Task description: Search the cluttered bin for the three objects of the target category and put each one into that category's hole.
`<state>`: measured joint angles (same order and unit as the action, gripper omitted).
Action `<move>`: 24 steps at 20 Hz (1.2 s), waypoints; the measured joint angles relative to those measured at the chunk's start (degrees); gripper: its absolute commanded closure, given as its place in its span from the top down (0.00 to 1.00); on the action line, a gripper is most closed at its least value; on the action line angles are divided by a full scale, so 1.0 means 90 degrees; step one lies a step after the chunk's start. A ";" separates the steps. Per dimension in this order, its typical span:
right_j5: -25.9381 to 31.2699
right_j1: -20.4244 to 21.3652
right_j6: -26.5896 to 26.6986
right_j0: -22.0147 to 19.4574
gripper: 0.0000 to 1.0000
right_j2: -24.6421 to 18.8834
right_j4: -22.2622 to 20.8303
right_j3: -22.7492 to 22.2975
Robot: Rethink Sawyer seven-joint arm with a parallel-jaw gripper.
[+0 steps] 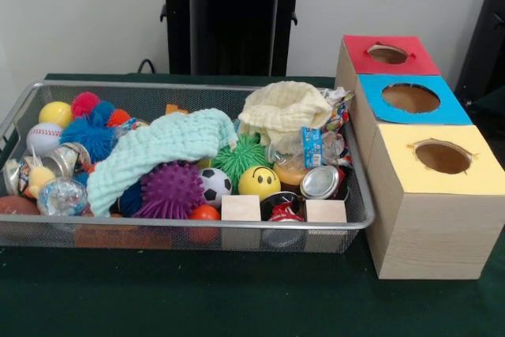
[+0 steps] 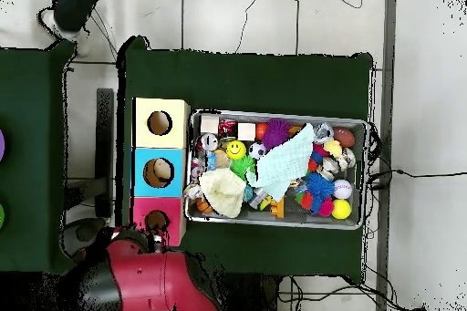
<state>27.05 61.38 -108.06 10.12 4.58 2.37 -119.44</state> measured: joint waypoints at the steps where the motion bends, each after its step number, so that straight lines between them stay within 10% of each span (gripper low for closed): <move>1: 0.0053 0.0057 0.0000 -0.0060 1.00 0.0001 -0.0003 0.0020; 24: 0.1129 0.0450 0.0240 -0.3182 1.00 -0.0798 -0.0999 0.0961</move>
<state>37.21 65.43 -105.90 -18.51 -2.60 -6.62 -110.79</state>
